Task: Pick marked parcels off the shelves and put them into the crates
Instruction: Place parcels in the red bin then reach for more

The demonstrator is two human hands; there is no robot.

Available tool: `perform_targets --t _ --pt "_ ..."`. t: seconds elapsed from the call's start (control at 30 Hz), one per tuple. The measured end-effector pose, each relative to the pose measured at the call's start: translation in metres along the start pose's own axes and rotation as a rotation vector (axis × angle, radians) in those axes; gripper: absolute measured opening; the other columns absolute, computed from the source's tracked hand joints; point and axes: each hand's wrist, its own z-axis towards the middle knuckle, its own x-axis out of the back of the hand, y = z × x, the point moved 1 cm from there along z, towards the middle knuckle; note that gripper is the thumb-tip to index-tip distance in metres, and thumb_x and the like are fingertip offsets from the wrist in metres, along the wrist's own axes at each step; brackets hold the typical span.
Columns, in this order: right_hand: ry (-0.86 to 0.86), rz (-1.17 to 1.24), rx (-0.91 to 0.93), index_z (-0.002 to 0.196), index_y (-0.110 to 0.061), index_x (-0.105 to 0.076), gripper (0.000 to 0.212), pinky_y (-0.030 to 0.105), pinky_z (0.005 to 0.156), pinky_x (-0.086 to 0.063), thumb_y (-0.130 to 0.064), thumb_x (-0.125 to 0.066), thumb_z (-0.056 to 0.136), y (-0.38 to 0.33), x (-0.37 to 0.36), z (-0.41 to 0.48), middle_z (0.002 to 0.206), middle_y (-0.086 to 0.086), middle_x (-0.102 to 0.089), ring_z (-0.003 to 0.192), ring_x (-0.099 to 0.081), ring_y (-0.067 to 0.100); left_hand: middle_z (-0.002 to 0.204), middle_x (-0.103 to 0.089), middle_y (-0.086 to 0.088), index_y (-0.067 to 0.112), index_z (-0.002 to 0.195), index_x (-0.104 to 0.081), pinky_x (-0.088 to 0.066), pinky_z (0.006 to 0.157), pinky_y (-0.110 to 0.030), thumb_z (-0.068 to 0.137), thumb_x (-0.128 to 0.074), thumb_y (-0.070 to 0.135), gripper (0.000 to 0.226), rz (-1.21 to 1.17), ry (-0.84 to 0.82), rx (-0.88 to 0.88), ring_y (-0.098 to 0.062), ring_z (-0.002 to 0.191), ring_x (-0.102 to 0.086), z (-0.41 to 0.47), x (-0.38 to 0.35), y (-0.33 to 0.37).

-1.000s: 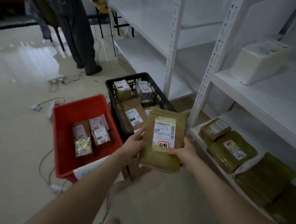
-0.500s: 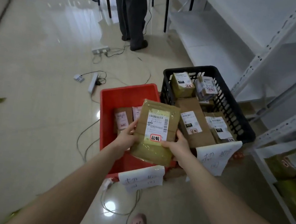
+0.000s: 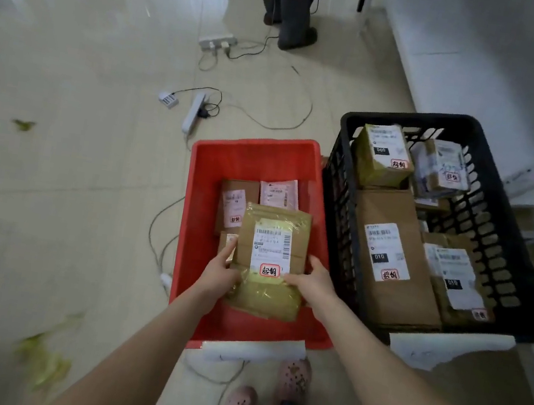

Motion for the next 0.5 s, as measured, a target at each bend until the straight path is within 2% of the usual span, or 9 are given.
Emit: perform_targets --t 0.17,0.2,0.27,0.33,0.4,0.5 --pt "0.014 -0.042 -0.013 0.139 -0.021 -0.044 0.069 0.039 0.094 -0.05 -0.004 -0.072 0.078 0.003 -0.012 0.043 0.126 0.003 -0.062 0.108 -0.06 0.022 0.103 -0.065 0.001 0.037 0.149 -0.026 -0.05 0.054 -0.022 0.085 -0.049 -0.012 0.083 0.011 0.007 0.055 -0.019 0.082 -0.06 0.039 0.0 -0.009" --pt "0.028 -0.051 -0.005 0.139 -0.02 -0.045 0.067 0.037 0.094 -0.049 -0.005 -0.07 0.08 0.003 -0.017 0.049 0.126 0.003 -0.062 0.109 -0.059 0.021 0.105 -0.065 0.001 0.037 0.148 -0.025 -0.053 0.056 -0.025 0.085 -0.05 -0.011 0.084 0.035 0.002 0.06 -0.019 0.083 -0.061 0.05 0.003 -0.009" --pt "0.049 -0.036 0.009 0.14 -0.021 -0.043 0.066 0.036 0.095 -0.048 -0.007 -0.07 0.082 0.003 -0.028 0.065 0.126 0.001 -0.061 0.109 -0.058 0.02 0.109 -0.066 0.0 0.04 0.148 -0.026 -0.055 0.077 -0.039 0.08 -0.05 -0.008 0.086 0.122 0.009 0.037 -0.023 0.09 -0.063 0.077 0.01 -0.007" --pt "0.055 0.006 0.028 0.141 -0.025 -0.042 0.068 0.035 0.094 -0.048 -0.009 -0.071 0.081 0.007 -0.042 0.084 0.125 -0.001 -0.061 0.106 -0.057 0.017 0.125 -0.062 -0.004 0.041 0.147 -0.026 -0.052 0.092 -0.046 0.073 -0.05 0.0 0.088 0.24 0.03 0.009 -0.027 0.104 -0.063 0.108 0.016 -0.005" --pt "0.067 0.021 0.047 0.139 -0.026 -0.043 0.069 0.034 0.094 -0.049 -0.01 -0.073 0.079 0.012 -0.055 0.106 0.125 -0.001 -0.062 0.107 -0.058 0.016 0.138 -0.054 -0.004 0.038 0.149 -0.025 -0.047 0.1 -0.043 0.076 -0.048 0.002 0.084 0.361 0.056 -0.02 -0.028 0.116 -0.057 0.136 0.019 -0.004" --pt "0.063 -0.066 0.023 0.135 -0.021 -0.045 0.065 0.026 0.086 -0.047 -0.005 -0.073 0.078 0.022 -0.07 0.134 0.121 0.0 -0.064 0.101 -0.059 0.015 0.14 -0.051 -0.008 0.033 0.15 -0.024 -0.044 0.1 -0.037 0.085 -0.045 0.003 0.075 0.52 0.114 -0.041 -0.031 0.122 -0.053 0.168 0.016 -0.008"
